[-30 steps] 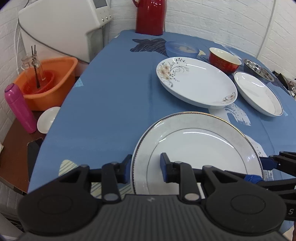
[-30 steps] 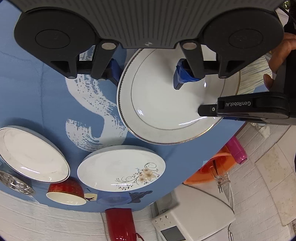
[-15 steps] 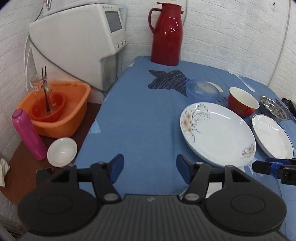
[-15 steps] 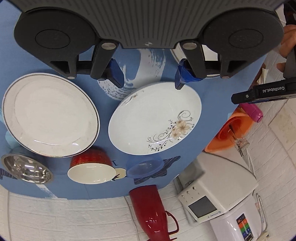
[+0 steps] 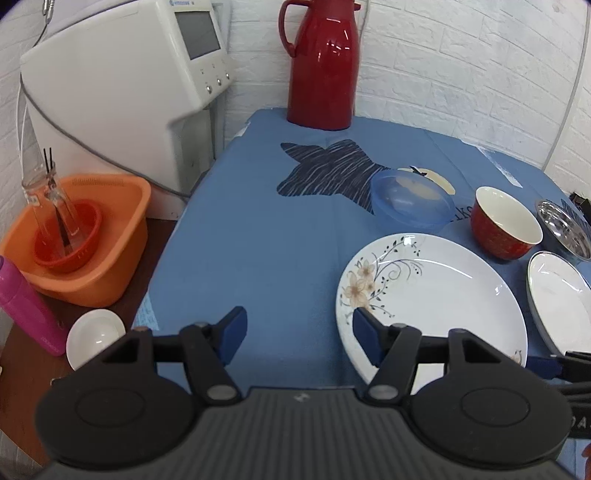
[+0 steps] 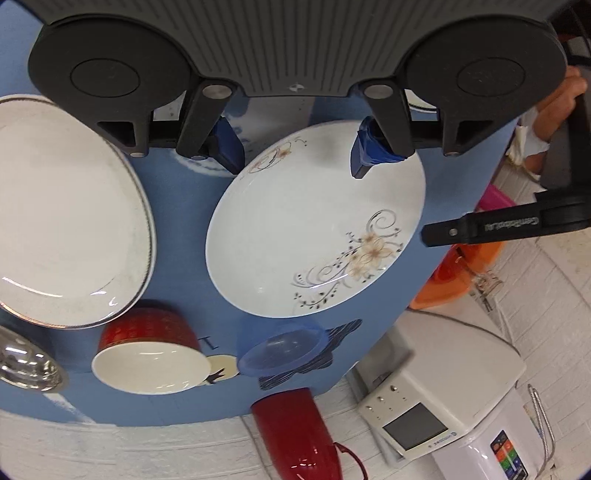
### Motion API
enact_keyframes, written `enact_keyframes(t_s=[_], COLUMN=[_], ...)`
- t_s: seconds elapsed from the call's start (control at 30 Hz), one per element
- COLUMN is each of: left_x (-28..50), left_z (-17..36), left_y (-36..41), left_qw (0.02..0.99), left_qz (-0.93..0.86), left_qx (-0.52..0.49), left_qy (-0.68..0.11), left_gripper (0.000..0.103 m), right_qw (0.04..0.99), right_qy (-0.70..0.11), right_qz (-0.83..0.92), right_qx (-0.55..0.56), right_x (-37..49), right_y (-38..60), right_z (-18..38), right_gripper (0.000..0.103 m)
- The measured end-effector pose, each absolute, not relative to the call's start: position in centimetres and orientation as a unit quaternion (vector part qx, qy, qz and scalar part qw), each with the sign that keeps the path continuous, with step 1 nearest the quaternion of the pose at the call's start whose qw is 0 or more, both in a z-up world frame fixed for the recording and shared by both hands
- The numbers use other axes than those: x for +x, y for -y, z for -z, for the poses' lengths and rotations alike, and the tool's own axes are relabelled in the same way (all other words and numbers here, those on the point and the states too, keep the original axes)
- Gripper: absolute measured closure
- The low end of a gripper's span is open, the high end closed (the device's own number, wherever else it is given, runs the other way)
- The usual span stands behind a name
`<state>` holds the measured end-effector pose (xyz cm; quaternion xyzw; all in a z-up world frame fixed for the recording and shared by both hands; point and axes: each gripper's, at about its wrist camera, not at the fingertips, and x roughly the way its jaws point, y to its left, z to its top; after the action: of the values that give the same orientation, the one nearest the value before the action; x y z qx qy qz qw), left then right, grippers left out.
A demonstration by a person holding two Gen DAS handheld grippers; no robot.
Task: Organize plates and bowls
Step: 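Grip the rim of the floral white plate with both grippers, then carry the floral plate onto the large plate and open both grippers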
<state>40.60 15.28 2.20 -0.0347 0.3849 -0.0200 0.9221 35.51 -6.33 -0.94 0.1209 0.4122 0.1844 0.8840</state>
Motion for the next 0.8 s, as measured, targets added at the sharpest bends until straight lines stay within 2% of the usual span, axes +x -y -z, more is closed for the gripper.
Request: enact_keyframes(t_s=[0.3, 0.5, 0.63, 0.7, 0.77, 0.8], left_x=[43.8, 44.8, 44.9, 44.9, 44.7, 44.6], left_z=[-0.5, 0.9, 1.1, 1.1, 1.0, 0.8], left_y=[-13.1, -13.0, -12.5, -12.4, -12.4, -12.3], left_qw=[0.909, 0.898, 0.901, 0.902, 0.903, 0.901], left_qz=[0.044, 0.054, 0.054, 0.054, 0.063, 0.068], left_qx=[-0.04, -0.052, -0.043, -0.04, -0.044, -0.047], left_qy=[-0.414, -0.434, -0.427, -0.426, -0.424, -0.426], left_gripper=[0.038, 0.038, 0.039, 0.042, 0.059, 0.073], right_qw=[0.91, 0.919, 0.922, 0.923, 0.925, 0.926], right_qy=[-0.389, -0.377, -0.368, -0.362, -0.354, -0.351], right_qz=[-0.115, -0.117, -0.118, -0.13, -0.134, -0.137], right_qx=[0.083, -0.008, -0.008, -0.012, -0.013, -0.012], right_x=[39.3, 39.8, 39.7, 39.5, 39.2, 39.0], right_y=[5.5, 4.0, 4.1, 4.2, 4.5, 4.7], right_z=[1.5, 1.9, 2.1, 2.2, 2.3, 2.3], right_gripper=[0.052, 0.048, 0.045, 0.045, 0.052, 0.057])
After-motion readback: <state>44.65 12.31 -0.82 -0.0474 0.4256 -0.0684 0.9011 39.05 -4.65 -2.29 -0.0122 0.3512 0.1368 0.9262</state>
